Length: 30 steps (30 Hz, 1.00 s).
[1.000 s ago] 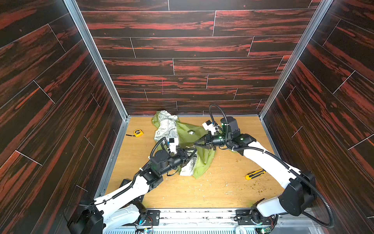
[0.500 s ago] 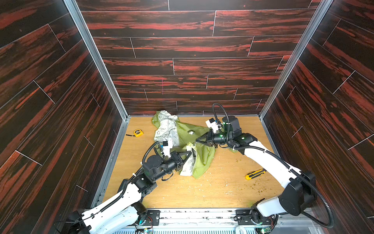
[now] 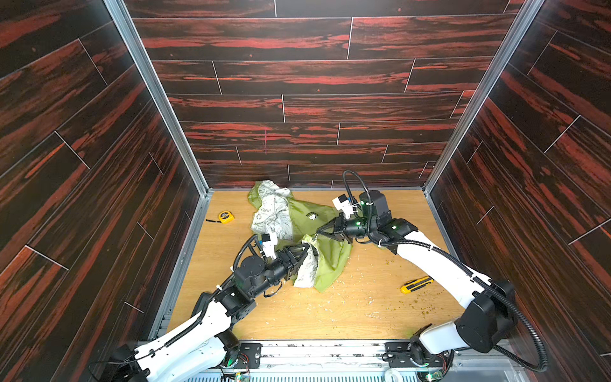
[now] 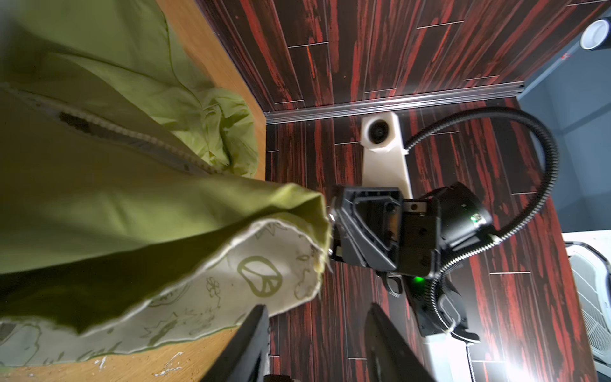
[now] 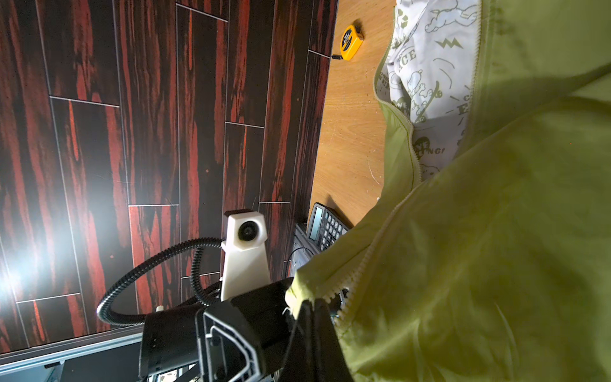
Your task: Zip up the jacket
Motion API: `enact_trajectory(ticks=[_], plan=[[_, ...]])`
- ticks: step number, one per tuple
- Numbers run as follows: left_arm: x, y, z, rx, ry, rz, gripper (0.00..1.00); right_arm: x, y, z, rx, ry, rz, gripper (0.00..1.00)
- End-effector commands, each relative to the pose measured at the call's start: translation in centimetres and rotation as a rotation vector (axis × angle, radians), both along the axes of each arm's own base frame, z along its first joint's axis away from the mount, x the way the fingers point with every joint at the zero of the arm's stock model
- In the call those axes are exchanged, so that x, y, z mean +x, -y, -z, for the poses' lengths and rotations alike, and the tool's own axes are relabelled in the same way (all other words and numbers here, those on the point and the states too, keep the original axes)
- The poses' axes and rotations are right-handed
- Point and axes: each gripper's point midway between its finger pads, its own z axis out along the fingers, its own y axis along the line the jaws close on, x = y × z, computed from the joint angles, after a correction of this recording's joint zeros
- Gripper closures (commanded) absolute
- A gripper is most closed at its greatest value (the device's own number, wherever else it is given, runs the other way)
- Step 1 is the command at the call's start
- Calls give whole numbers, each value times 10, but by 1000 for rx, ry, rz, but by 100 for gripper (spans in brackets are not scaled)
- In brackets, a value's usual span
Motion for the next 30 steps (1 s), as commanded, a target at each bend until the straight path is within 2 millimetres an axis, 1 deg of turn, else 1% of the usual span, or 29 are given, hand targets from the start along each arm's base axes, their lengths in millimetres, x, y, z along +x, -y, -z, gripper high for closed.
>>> enact_trajectory(ticks=[1, 5, 12, 15, 22, 26, 30], plan=[[8, 3, -20, -32, 48, -17, 49, -1, -5, -18, 29, 34, -9, 100], [14, 3, -17, -48, 46, -41, 50, -3, -5, -17, 27, 33, -10, 100], [16, -5, -26, -83, 77, -88, 50, -6, -3, -17, 24, 31, -9, 100], [16, -4, -31, -79, 83, -80, 50, -7, -4, -17, 26, 30, -12, 100], [20, -3, -19, -59, 52, -93, 53, -7, -6, -21, 32, 33, -17, 100], [23, -4, -21, -63, 57, -109, 54, -8, -6, -20, 29, 30, -18, 100], [24, 1, -24, -68, 62, -89, 57, -8, -6, -20, 29, 30, -16, 100]])
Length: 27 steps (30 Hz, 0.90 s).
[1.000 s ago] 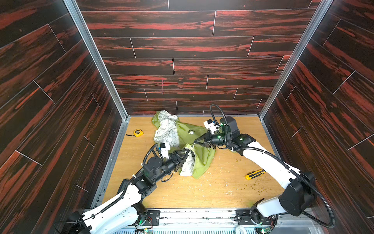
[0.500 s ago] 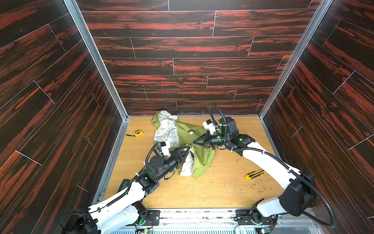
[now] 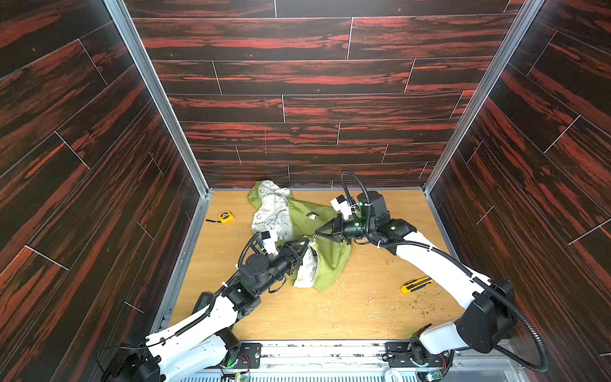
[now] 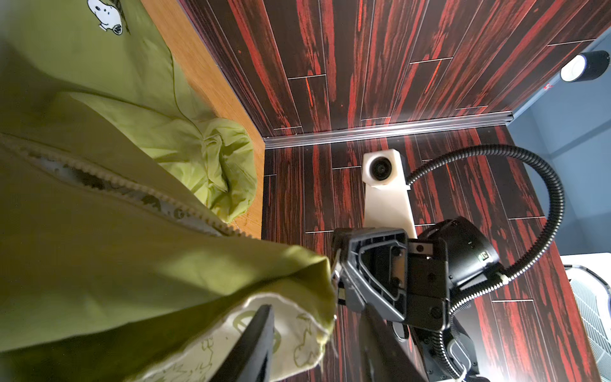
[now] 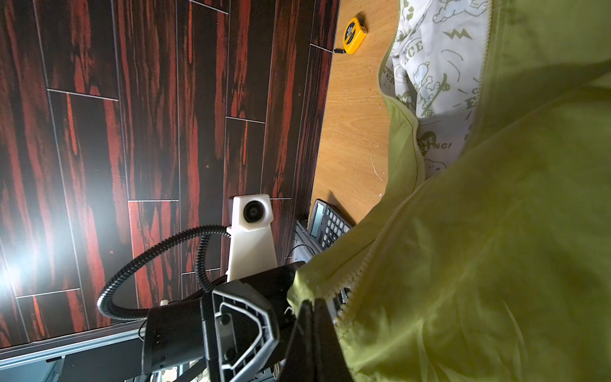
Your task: Zip up the jacket
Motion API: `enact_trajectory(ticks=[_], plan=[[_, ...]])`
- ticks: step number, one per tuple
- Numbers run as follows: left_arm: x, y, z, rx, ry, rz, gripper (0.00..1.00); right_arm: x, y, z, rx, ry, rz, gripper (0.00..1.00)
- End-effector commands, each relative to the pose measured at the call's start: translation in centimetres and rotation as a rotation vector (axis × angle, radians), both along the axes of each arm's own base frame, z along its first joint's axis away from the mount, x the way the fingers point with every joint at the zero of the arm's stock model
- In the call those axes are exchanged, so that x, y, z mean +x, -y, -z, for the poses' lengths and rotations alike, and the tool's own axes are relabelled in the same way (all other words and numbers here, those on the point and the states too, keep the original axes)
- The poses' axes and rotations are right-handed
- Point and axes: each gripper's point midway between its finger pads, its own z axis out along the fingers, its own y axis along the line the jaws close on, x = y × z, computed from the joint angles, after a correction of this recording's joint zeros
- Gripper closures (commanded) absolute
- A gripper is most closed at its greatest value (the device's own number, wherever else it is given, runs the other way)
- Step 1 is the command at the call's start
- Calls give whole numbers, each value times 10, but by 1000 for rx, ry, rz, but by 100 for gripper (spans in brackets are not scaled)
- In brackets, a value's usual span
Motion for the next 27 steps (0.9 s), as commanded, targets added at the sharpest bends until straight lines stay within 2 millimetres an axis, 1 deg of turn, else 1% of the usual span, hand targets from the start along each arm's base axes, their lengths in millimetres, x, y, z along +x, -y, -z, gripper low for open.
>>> enact_trajectory(ticks=[1, 6, 10, 12, 14, 16, 20, 24, 27], plan=[[2, 5, -24, -41, 46, 11, 57, -4, -2, -20, 30, 33, -5, 100], [3, 13, -22, -41, 39, 43, 61, -4, -3, -21, 30, 35, -7, 100], [4, 12, -25, -60, 47, 39, 64, -4, -3, -20, 28, 34, -4, 100], [3, 12, -25, -60, 48, 39, 64, -4, -3, -20, 27, 34, -1, 100], [1, 12, -23, -52, 44, 46, 60, -4, -3, -20, 25, 33, 3, 100], [-2, 13, -19, -20, 32, 60, 55, -3, -3, -21, 26, 33, 7, 100], [-6, 19, -10, 58, 9, 105, 53, -3, -6, -21, 26, 31, 4, 100], [-8, 24, 0, 120, -14, 128, 54, -3, -8, -21, 26, 32, 1, 100], [-7, 25, 2, 120, -15, 127, 60, -3, -7, -20, 23, 30, 4, 100]])
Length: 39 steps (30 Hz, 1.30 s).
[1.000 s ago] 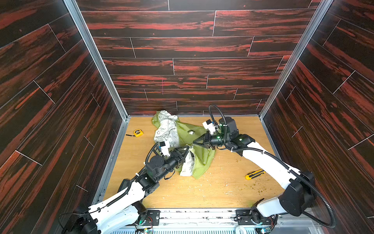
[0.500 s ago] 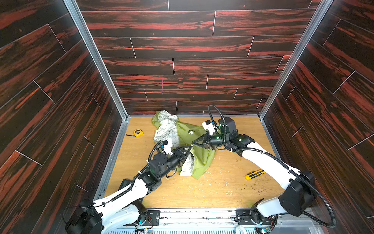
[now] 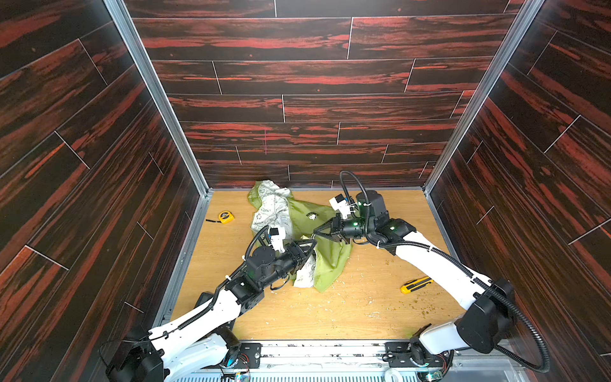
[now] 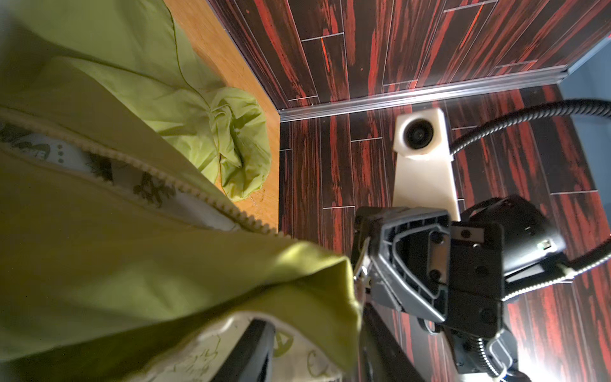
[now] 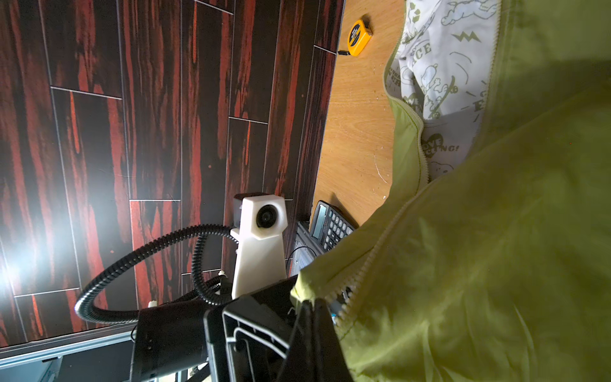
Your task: Zip up the jacket
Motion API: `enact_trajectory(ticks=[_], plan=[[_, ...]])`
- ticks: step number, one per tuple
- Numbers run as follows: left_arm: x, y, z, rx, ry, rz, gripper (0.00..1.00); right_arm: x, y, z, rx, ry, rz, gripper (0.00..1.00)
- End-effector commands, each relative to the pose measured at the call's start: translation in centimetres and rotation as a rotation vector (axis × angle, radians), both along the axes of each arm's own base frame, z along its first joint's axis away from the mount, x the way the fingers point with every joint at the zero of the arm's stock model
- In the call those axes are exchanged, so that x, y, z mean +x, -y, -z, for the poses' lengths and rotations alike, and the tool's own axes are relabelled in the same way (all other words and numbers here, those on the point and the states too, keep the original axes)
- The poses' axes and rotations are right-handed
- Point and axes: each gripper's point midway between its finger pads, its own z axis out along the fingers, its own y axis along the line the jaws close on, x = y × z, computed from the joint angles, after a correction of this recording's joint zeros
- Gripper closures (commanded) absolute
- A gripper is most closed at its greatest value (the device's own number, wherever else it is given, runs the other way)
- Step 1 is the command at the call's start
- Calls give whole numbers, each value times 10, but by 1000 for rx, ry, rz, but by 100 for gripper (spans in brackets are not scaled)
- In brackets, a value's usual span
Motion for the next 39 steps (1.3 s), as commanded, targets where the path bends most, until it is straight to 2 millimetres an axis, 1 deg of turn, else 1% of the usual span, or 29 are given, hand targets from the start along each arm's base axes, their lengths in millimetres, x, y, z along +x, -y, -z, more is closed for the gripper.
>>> enact_trajectory(ticks=[1, 3, 5, 7, 8, 10, 12, 17, 20, 25, 29, 32, 34, 35, 36, 37, 39], plan=[[-2, 4, -2, 19, 17, 20, 63, -1, -2, -14, 19, 18, 4, 100], [-1, 2, -2, 9, 16, 13, 72, 0, -2, -12, 15, 18, 7, 100], [-3, 2, -2, 3, 20, 13, 77, 0, -2, -11, 14, 15, 8, 100], [-3, 0, -1, 4, 19, 8, 87, 1, -2, -11, 13, 15, 9, 100], [-4, -1, 0, 2, 19, 4, 90, 1, -2, -11, 13, 17, 11, 100], [-5, -4, 1, 1, 19, -5, 100, 2, -2, -11, 10, 23, 16, 100], [-6, -8, 1, -2, 21, -22, 100, 3, -2, -8, 0, 26, 22, 100], [-11, -20, 3, -4, 23, -53, 100, 5, -1, 12, -52, 62, 52, 100], [-14, -26, 8, 2, 17, -67, 100, 6, -3, 22, -65, 98, 73, 100], [-20, -34, 11, -16, 16, -84, 100, 13, -2, 38, -74, 96, 127, 100], [-24, -43, 13, -23, 15, -107, 100, 17, -4, 43, -75, 91, 133, 100], [-26, -50, 14, -24, 14, -130, 100, 15, -8, 37, -61, 99, 115, 100], [-25, -53, 14, -26, 10, -146, 79, 13, -10, 34, -57, 109, 103, 100], [-25, -54, 13, -27, 10, -150, 70, 11, -11, 32, -54, 110, 96, 100], [-24, -54, 12, -28, 12, -156, 63, 10, -12, 32, -52, 108, 90, 100], [-23, -54, 11, -29, 15, -158, 59, 8, -13, 32, -51, 104, 82, 100], [-22, -54, 8, -29, 21, -162, 56, 5, -15, 32, -48, 101, 73, 100]])
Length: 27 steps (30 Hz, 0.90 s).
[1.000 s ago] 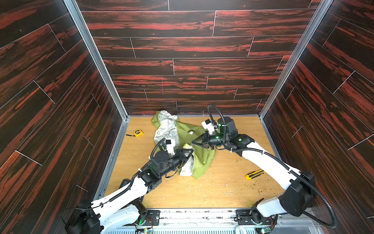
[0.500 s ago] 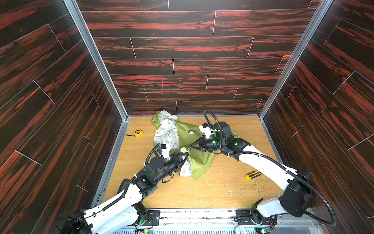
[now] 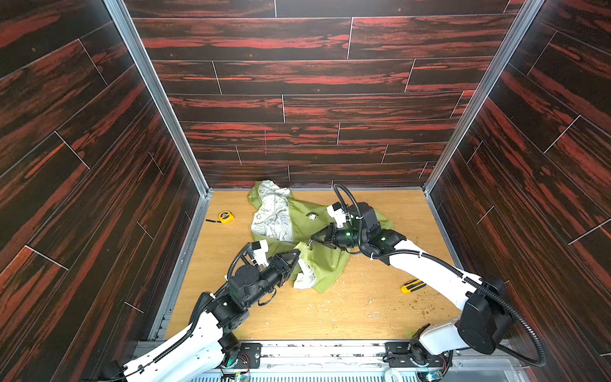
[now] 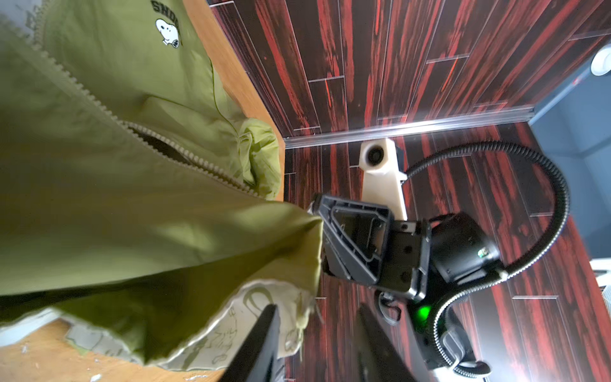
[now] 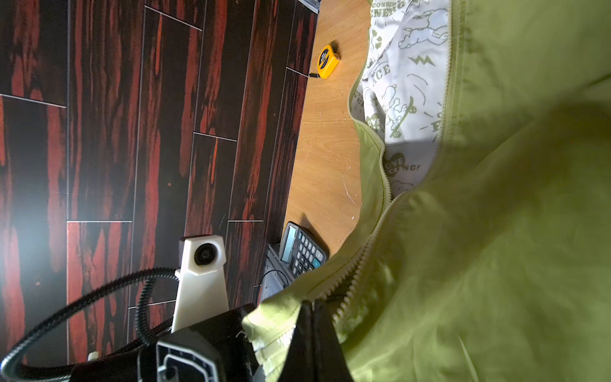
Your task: Zip up the jacket
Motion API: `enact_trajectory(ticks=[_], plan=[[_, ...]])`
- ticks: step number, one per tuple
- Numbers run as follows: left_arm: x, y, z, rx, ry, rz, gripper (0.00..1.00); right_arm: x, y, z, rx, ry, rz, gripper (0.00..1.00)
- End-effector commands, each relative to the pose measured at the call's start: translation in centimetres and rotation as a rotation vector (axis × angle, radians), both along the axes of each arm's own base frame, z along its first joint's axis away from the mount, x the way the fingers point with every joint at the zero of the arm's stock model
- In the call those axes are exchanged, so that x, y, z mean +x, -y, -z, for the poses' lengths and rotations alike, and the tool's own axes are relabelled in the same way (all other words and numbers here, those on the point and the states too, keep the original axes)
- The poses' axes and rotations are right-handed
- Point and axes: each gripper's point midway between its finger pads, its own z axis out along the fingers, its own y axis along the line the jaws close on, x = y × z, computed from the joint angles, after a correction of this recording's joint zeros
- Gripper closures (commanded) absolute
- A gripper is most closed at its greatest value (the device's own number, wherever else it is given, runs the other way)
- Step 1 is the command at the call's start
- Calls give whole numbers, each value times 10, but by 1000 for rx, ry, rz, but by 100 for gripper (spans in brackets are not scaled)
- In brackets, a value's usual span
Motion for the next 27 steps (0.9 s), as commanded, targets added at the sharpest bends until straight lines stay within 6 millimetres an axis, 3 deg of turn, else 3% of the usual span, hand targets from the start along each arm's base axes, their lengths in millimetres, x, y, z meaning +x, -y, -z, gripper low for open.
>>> enact_trajectory(ticks=[1, 10, 13, 19, 27], plan=[[5, -3, -5, 3, 8, -31, 53, -1, -7, -10, 15, 22, -14, 100], [13, 8, -2, 6, -2, -12, 54, -12, -14, -13, 17, 23, -50, 100], [14, 5, -1, -4, -2, -31, 62, -13, -13, -11, 9, 21, -51, 100], [10, -4, -1, -3, -9, -56, 97, -12, -10, -11, -22, 34, -43, 100], [0, -21, 6, 16, -37, -96, 100, -2, -4, -12, -53, 54, -24, 100]])
